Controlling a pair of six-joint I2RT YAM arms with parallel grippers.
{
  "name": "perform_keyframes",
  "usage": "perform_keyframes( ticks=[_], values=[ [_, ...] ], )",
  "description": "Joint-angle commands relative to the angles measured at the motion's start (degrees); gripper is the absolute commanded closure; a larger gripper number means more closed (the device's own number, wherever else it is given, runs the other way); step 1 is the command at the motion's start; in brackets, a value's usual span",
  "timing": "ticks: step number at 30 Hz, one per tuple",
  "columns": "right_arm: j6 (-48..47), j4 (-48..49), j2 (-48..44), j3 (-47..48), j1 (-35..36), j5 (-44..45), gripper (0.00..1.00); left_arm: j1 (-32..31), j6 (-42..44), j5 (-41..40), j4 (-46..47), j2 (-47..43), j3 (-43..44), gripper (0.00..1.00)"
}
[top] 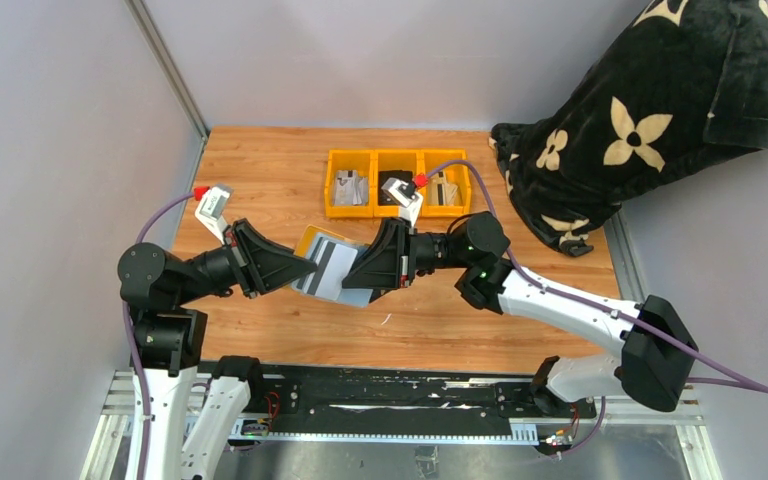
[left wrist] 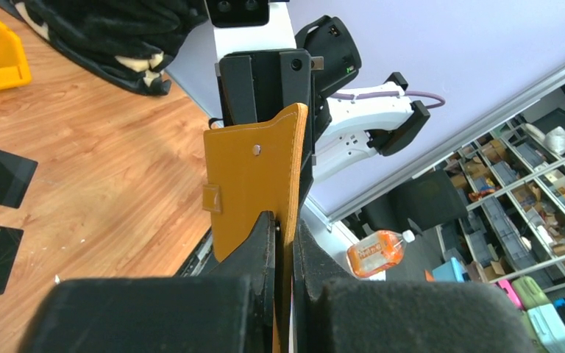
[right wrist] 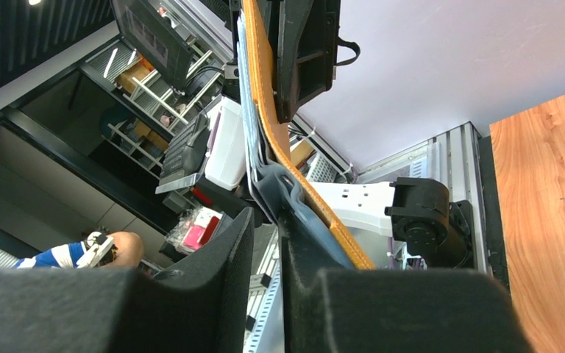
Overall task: Take the credit cards out of the card holder
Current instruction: Remove the credit card from the card holder.
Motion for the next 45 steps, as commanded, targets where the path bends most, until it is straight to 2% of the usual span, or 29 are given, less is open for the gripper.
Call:
perform_keyframes(
  ticks=[1,4,6,8,10,13,19,26,34,43,44,45],
  values=[
    [2.3,4.4,0.5,2.5,-0.3,-0.1,0.84,-0.2,0.1,0.5,0.3,-0.2,0.5,1.0],
    [3.9,6.6,0.7,1.3,-0.5,-0.1,0.95,-0.2,0.2,0.4,-0.1,-0.2,0.8,0.99],
    [3.7,6.4,0.4,0.6,-0.5,0.6,1.0,-0.2,0.3,0.3,-0.6,-0.3,0.7,0.92],
    [2.6,4.5,0.1,1.0,-0.5,1.0,1.0,-0.2,0.4,0.0,-1.3,-0.4,0.3,0.79],
    [1.4,2.7,0.2,2.1,-0.2,1.0,1.0,-0.2,0.3,-0.4,-2.2,-0.8,-0.6,0.7],
    [0.2,0.5,0.9,4.2,0.3,0.4,1.0,-0.2,-1.0,-1.1,-1.6,-2.1,-3.2,0.66],
    [-2.0,-3.2,3.0,7.3,0.7,-0.3,1.0,-0.2,-2.2,-0.1,-1.8,-2.3,-4.3,0.68],
    [-3.6,-6.2,4.0,8.1,0.9,-0.5,1.0,-0.2,-3.8,0.8,1.3,-1.3,-2.9,0.78],
    [-6.5,-10.9,0.9,5.0,0.8,-0.3,1.0,-0.2,-4.9,1.3,3.4,-0.4,-2.2,0.87],
    [-5.9,-9.8,-0.7,3.3,0.8,0.3,1.0,-0.2,-5.0,0.8,3.4,-0.6,-2.3,0.88],
    [-5.5,-9.3,-0.7,3.4,0.8,0.3,0.98,-0.2,-5.1,0.8,3.4,-0.6,-2.3,0.88],
    [-5.0,-8.8,-0.7,3.4,0.8,0.5,0.92,-0.2,-5.1,0.7,3.3,-0.7,-2.4,0.88]
  ],
)
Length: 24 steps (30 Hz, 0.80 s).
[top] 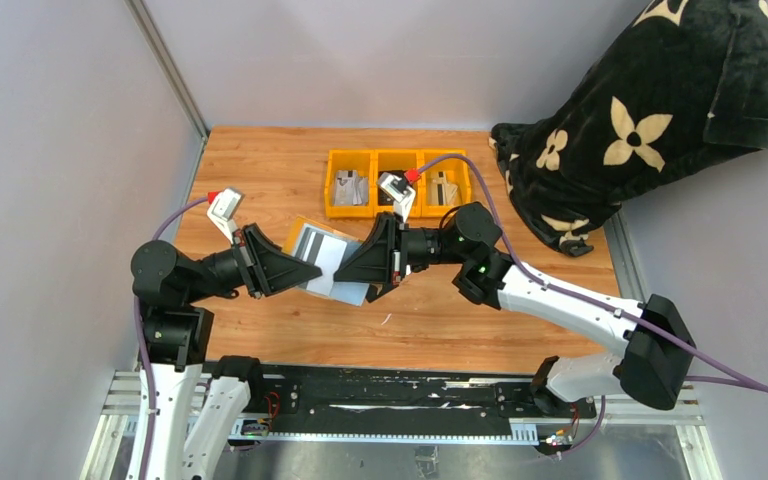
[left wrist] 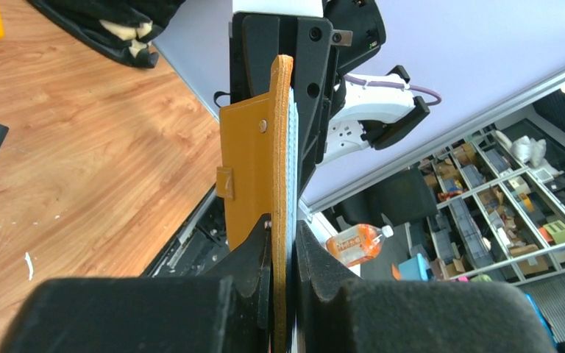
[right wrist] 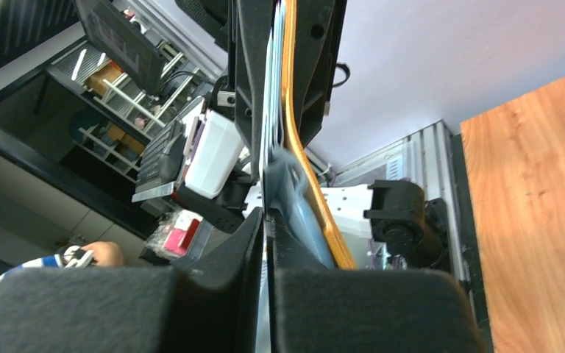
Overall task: Take the credit cards out of the card holder
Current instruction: Remove the credit card from the card holder.
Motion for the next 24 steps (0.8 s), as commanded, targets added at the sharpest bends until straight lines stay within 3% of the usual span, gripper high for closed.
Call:
perform_keyframes(
  ticks=[1,4,9,12,15,18,20,24],
  values=[
    [0.9,1.4,-1.2,-0.8,0.3,-1.2,0.82,0.1,-1.3,-0.3,2.4,-0.5,1.5,0.88],
    [4.0,4.9,-0.3,-0.1,-0.2,0.2,0.63,0.1,-1.2,-0.6,2.4,-0.6,1.2,0.88],
    [8.4,10.5,2.6,1.7,-0.8,1.2,0.61,0.1,-0.9,-0.6,2.2,-0.6,1.5,0.89],
    [10.6,13.9,3.9,1.7,-0.9,0.9,0.68,0.1,-0.5,-0.7,1.8,-0.6,1.7,0.88],
    [11.4,15.0,4.4,1.3,-1.0,0.9,0.87,0.1,-0.4,-0.7,1.4,-0.7,1.8,0.86],
    [11.6,15.9,4.2,0.1,-1.0,1.2,1.0,0.1,-0.6,-0.9,1.4,-0.8,1.8,0.75],
    [11.2,15.5,3.9,-0.3,-0.9,1.0,1.0,0.1,-1.1,-1.1,1.5,-0.8,1.5,0.64],
    [8.5,12.3,3.8,0.1,0.1,0.4,1.0,0.1,-3.0,-1.5,3.3,-0.4,0.9,0.6]
  ],
)
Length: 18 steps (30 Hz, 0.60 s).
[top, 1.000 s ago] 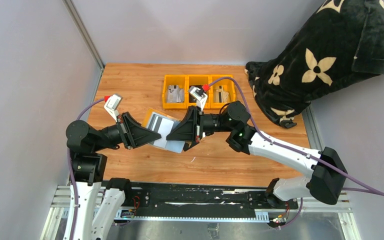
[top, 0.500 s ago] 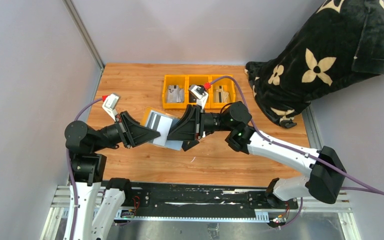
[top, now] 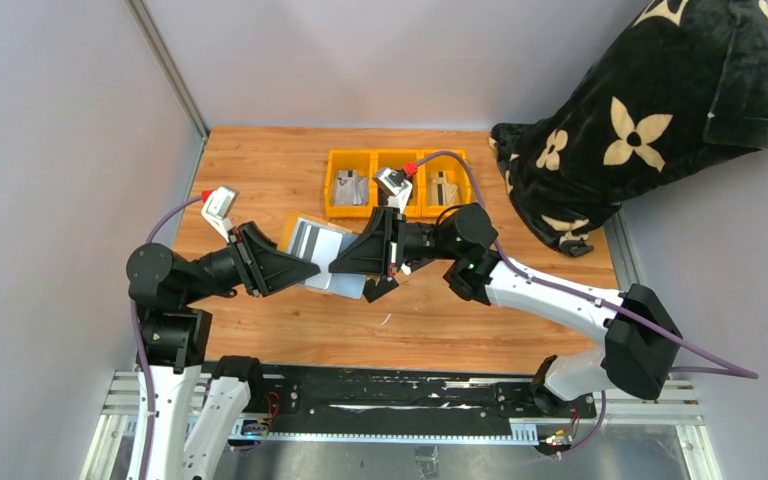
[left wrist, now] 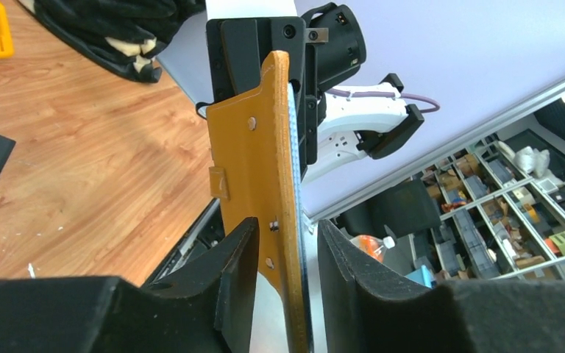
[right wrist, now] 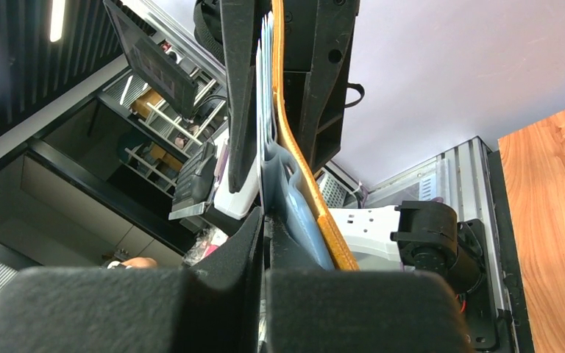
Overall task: Take the credit cards out of the card holder
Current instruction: Remove the credit card from the card holder.
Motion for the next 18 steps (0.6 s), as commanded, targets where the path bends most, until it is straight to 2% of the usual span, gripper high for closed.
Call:
perform_keyframes(
  ticks=[1,9,18],
  values=[
    [-2.5,0.0,-0.6,0.1,0.9,-0.2,1.0,0.0,-2.6,0.3,2.9,-0.1,0.3,0.61],
    [-5.0,-3.0,-3.0,-4.0,1.2,0.3,1.0,0.0,-3.3,0.7,3.9,0.4,1.1,0.72],
    [-3.8,-0.6,-5.2,-7.5,1.2,2.3,1.0,0.0,-3.5,-0.3,4.4,0.5,1.3,0.84]
  ],
)
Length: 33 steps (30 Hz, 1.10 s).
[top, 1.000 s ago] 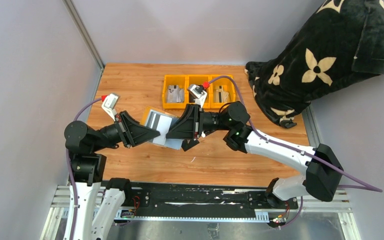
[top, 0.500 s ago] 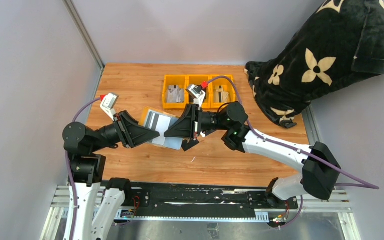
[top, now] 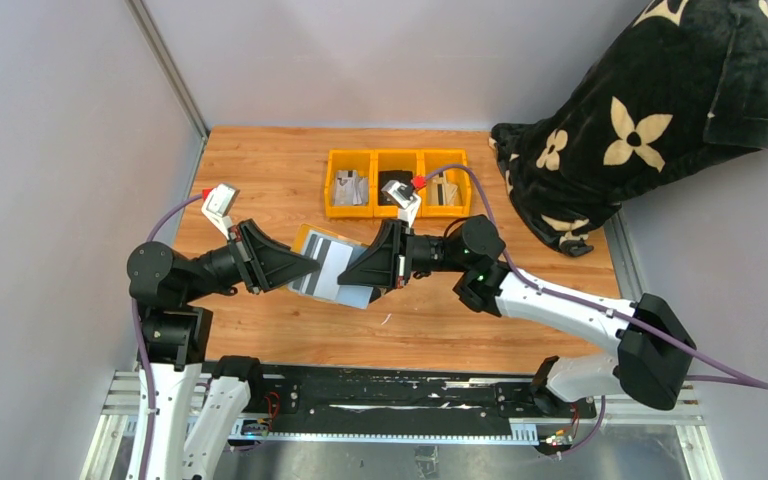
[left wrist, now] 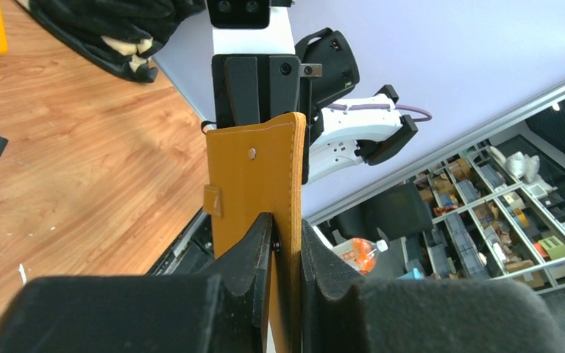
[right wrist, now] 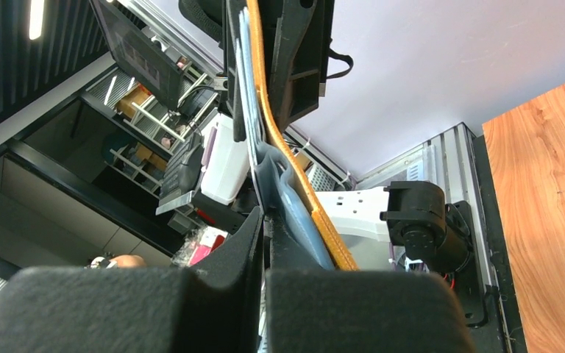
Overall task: Take the credit cards out of the card holder
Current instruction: Remove the credit card from the card holder.
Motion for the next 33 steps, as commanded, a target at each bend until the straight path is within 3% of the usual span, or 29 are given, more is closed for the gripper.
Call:
perform_keyframes(
  ticks=[1,18,21,24,26,30,32,33],
  values=[
    [0.1,2.1,-1.1,-1.6,0.6,0.8,1.0,0.0,-1.0,-0.2,2.8,-0.1,1.2,0.85],
    [3.7,9.1,-2.4,-4.9,0.6,2.6,1.0,0.0,-0.7,-0.5,2.5,0.6,2.9,0.95],
    [3.7,8.4,-2.3,-3.5,0.6,2.4,0.87,0.0,-0.5,-0.5,2.3,0.7,3.2,0.97],
    [4.0,8.2,-2.0,-2.3,0.5,2.7,0.64,0.0,-0.4,-0.6,2.3,0.7,3.3,0.99],
    [5.2,9.9,-1.2,-1.7,0.5,2.8,0.6,0.0,-0.2,-0.6,2.1,0.6,3.2,1.0],
    [7.5,12.9,0.7,-0.6,0.5,2.7,0.6,0.0,0.2,-0.6,1.6,0.6,3.0,1.0],
    [8.0,13.3,1.0,-0.1,0.5,2.5,0.67,0.0,0.5,-0.6,1.5,0.6,3.0,1.0],
    [8.1,13.5,1.1,0.1,0.4,2.2,0.77,0.0,0.6,-0.6,1.5,0.5,3.0,1.0]
  ],
)
